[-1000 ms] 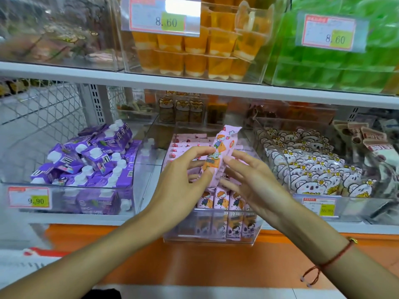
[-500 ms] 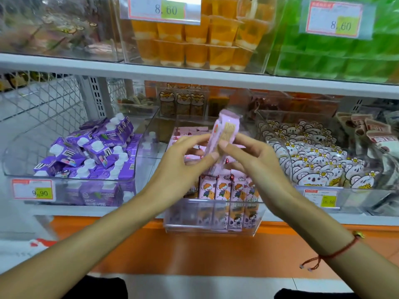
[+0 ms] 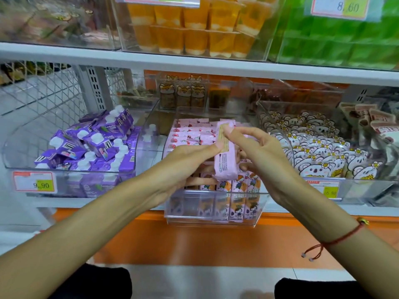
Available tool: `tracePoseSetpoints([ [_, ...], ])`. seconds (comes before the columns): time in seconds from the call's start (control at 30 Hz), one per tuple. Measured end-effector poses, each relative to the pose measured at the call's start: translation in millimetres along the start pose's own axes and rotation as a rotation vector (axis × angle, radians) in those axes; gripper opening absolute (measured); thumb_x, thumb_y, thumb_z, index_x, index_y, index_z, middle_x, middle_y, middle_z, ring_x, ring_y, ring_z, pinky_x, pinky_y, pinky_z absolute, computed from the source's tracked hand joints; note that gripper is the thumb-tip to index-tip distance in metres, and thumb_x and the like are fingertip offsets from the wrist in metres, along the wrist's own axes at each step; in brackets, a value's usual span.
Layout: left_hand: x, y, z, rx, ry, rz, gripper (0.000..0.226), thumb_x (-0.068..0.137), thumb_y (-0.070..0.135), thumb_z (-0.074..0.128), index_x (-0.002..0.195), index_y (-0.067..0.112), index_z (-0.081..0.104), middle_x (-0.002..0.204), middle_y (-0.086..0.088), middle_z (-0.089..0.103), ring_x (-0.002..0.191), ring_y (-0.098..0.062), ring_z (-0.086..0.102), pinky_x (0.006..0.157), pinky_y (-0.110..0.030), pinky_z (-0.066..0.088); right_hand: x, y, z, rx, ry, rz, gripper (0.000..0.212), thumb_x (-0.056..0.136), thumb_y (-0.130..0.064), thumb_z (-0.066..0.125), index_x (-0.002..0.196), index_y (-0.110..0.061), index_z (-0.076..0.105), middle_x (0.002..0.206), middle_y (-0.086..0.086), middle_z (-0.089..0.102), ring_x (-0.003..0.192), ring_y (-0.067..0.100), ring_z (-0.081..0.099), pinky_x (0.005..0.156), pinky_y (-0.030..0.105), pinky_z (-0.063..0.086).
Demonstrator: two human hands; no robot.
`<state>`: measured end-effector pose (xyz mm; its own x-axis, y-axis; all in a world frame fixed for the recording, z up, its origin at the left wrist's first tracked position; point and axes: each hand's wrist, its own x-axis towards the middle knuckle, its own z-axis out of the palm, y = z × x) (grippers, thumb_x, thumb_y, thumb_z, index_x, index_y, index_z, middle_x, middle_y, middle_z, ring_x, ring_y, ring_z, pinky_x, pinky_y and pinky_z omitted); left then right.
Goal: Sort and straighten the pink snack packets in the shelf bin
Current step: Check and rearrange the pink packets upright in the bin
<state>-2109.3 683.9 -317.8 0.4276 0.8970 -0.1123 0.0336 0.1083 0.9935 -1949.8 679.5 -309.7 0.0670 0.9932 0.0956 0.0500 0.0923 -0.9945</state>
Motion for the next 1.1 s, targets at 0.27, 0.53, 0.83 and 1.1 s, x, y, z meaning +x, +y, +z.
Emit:
tracePoseSetpoints([
  [0.27, 1.4, -4.5, -13.4, -0.004, -0.124, 0.213, 0.033, 0.099, 0.014, 0.047, 0.126, 0.03, 0.056, 0.12, 0.003, 0.068, 0.115, -0.012, 0.062, 0.091, -0.022, 0.052, -2.9, -7.1, -14.0, -0.059, -0.139, -0.263, 0.027, 0.08, -0.023, 0.072, 0.106, -0.031, 0.072, 0.093, 0.003, 0.071, 0.082, 0.006, 0.065, 0.069, 0.02, 0.053],
  [0.53, 4.0, -6.2, -16.2, -0.048, -0.003, 0.234, 0.04, 0.088, 0.019, 0.061, 0.128, 0.024, 0.054, 0.117, 0.002, 0.07, 0.108, -0.013, 0.066, 0.088, -0.025, 0.055, -1.2, -2.0, -16.7, -0.078, -0.217, -0.325, 0.049, 0.08, -0.02, 0.071, 0.127, -0.029, 0.06, 0.11, -0.003, 0.071, 0.101, 0.008, 0.066, 0.081, 0.021, 0.053],
  [0.83, -1.3, -6.7, -4.2, 0.006, 0.341, 0.371, 0.057, 0.065, 0.037, 0.076, 0.117, 0.019, 0.06, 0.109, 0.007, 0.071, 0.1, -0.008, 0.068, 0.082, -0.029, 0.057, -8.2, 15.5, 8.0, -0.532, -0.062, -0.564, 0.039, 0.081, -0.02, 0.075, 0.115, -0.023, 0.057, 0.11, -0.007, 0.062, 0.094, 0.001, 0.058, 0.08, 0.018, 0.047],
  [1.1, -4.0, 2.3, -13.6, -0.034, 0.269, 0.458, 0.038, 0.086, 0.02, 0.065, 0.123, 0.025, 0.058, 0.115, 0.01, 0.069, 0.105, -0.004, 0.065, 0.083, -0.017, 0.053, 1.0, 13.3, -12.6, -0.231, -0.42, -0.155, 0.039, 0.084, -0.026, 0.064, 0.121, -0.033, 0.053, 0.119, -0.01, 0.066, 0.109, 0.004, 0.062, 0.094, 0.02, 0.048],
])
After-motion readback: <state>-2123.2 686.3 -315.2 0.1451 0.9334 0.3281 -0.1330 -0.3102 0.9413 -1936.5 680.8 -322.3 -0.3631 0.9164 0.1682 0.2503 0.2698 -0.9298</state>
